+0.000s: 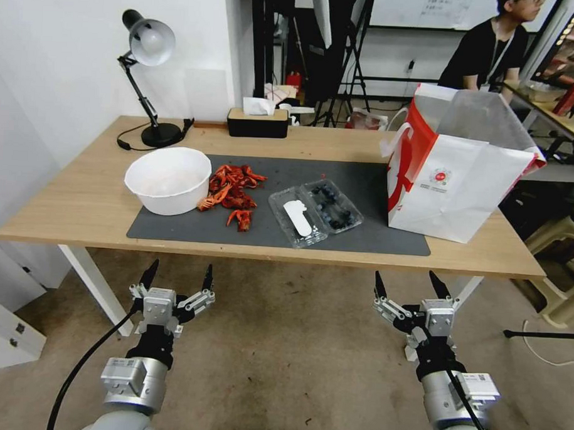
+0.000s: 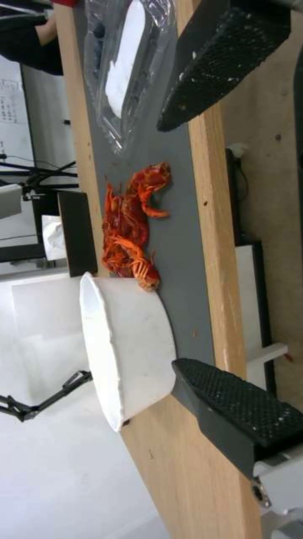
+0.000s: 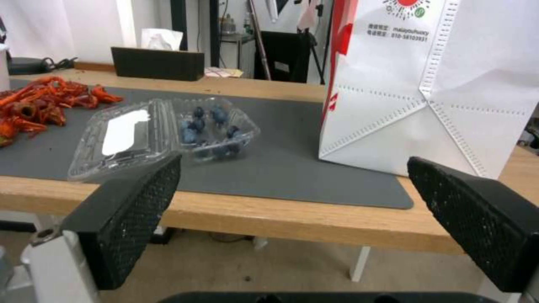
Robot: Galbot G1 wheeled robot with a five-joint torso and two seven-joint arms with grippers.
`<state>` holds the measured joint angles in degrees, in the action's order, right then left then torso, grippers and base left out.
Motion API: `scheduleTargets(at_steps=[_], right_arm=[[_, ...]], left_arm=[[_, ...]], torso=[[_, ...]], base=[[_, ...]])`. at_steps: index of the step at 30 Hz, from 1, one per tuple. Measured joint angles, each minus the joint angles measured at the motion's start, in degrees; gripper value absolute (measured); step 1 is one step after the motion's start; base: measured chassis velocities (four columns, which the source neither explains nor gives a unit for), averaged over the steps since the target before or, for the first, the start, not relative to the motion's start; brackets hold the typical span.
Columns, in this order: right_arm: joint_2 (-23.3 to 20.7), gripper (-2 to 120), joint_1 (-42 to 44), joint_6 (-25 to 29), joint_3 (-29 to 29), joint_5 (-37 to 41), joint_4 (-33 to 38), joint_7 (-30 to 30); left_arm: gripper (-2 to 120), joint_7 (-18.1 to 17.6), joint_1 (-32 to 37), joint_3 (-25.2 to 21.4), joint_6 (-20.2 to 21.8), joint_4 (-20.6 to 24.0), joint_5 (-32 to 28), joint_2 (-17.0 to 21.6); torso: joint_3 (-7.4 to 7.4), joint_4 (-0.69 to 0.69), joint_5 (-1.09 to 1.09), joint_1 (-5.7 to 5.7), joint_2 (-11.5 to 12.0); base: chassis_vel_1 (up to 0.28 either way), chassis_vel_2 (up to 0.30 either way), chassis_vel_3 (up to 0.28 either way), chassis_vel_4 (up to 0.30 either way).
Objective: Close the takeout container lid, then place the container into the takeout bag.
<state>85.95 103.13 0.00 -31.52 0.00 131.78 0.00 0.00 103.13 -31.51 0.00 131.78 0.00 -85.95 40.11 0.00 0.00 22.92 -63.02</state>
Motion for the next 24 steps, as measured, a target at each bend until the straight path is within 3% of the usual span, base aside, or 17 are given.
scheduleTargets(at_steps=[24], right_arm=[[0.0, 100, 0.0, 0.0, 0.0, 0.0, 0.0, 0.0]], left_arm=[[100, 0.0, 0.0, 0.0, 0.0, 0.0, 0.0, 0.0]], torso=[[0.00, 0.00, 0.00, 0.00, 0.0]], base=[[0.000, 0.000, 0.000, 0.000]])
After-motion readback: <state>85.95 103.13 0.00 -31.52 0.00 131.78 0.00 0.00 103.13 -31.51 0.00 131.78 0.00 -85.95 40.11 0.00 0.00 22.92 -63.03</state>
